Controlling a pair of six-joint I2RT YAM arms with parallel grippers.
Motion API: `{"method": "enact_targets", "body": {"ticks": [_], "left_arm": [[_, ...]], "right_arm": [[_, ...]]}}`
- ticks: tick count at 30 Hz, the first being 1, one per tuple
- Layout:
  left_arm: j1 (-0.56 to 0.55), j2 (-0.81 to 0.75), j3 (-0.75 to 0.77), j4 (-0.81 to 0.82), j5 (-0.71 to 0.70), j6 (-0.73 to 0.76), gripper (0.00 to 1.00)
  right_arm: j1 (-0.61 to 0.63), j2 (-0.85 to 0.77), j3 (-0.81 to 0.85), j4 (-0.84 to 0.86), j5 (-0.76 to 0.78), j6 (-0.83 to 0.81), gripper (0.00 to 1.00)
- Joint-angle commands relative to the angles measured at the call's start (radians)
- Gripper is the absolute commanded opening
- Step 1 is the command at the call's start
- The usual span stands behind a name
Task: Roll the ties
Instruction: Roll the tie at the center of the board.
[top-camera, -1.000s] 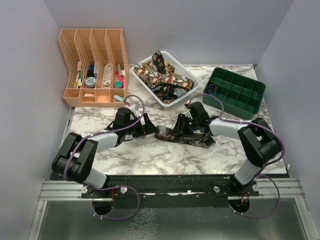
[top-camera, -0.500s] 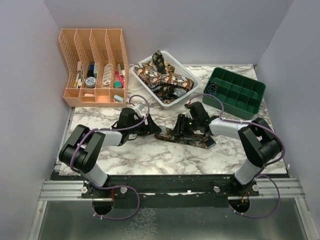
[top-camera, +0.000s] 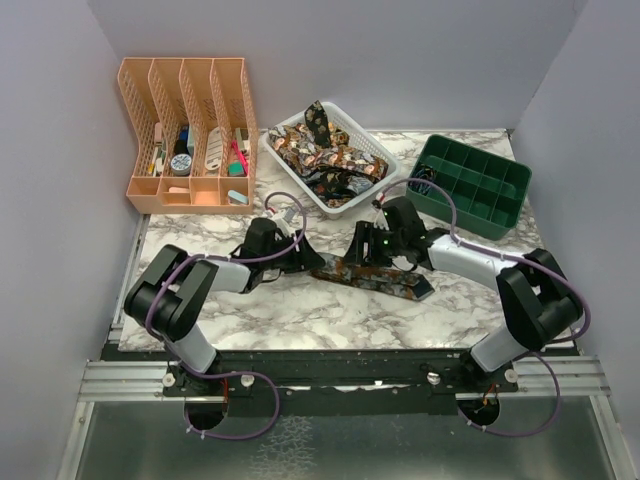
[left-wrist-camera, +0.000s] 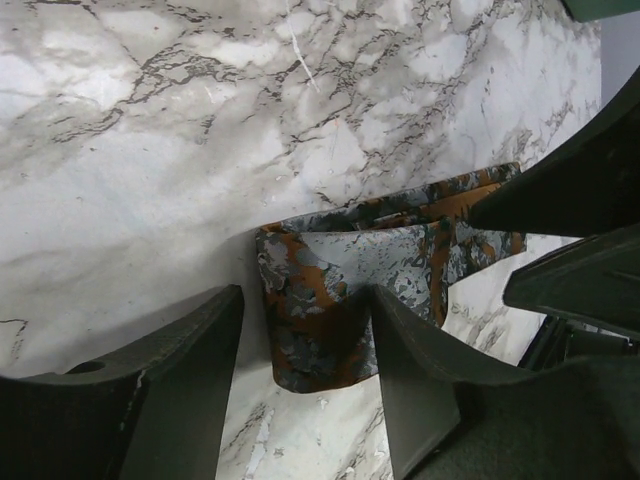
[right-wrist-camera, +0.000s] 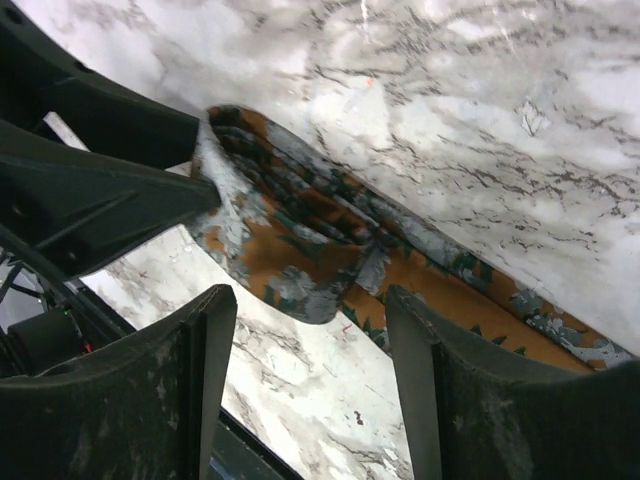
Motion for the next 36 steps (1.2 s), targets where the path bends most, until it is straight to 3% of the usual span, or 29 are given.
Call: {"method": "enact_targets", "body": {"ticks": [1, 5, 8, 11, 13, 16, 19, 28, 36], "left_arm": [[-0.01, -0.038, -0.014, -0.081, -0.065, 0.038, 0.61], [-0.01, -0.141, 0.016, -0.173, -0.103, 0.05, 0.74], [-0.01, -0.23, 0.052, -0.296, -0.164, 0.079, 0.79], [-0.009, -0.311, 0.084, -0.431, -0.262, 0.092, 0.83], [-0.003, -0.355, 0.083, -0.487, -0.291, 0.087, 0.84], [0.004, -0.421, 0.055, -0.53, -0.312, 0.071, 0.85], [0.011, -0.489, 0.017, -0.563, -0.32, 0.053, 0.85], [0.023, -0.668, -0.076, -0.639, -0.346, 0.017, 0.91], [0.03, -0.698, -0.071, -0.675, -0.343, 0.029, 0.92]], "right_arm": [[0.001, -0.061, 0.035, -0.045, 0.035, -0.051, 0.69], [0.002, -0.115, 0.002, 0.027, 0.006, -0.11, 0.73], [0.002, -0.15, -0.066, 0.181, -0.014, -0.186, 0.74], [0.008, -0.18, -0.137, 0.33, 0.009, -0.263, 0.67], [0.009, -0.161, -0.097, 0.287, 0.02, -0.268, 0.61], [0.012, -0.078, 0.019, 0.156, -0.009, -0.2, 0.45], [0.049, -0.026, 0.07, 0.128, 0.006, -0.164, 0.39], [0.113, 0.083, 0.095, 0.172, 0.01, -0.102, 0.34], [0.113, 0.148, 0.068, 0.14, 0.086, -0.108, 0.32]]}}
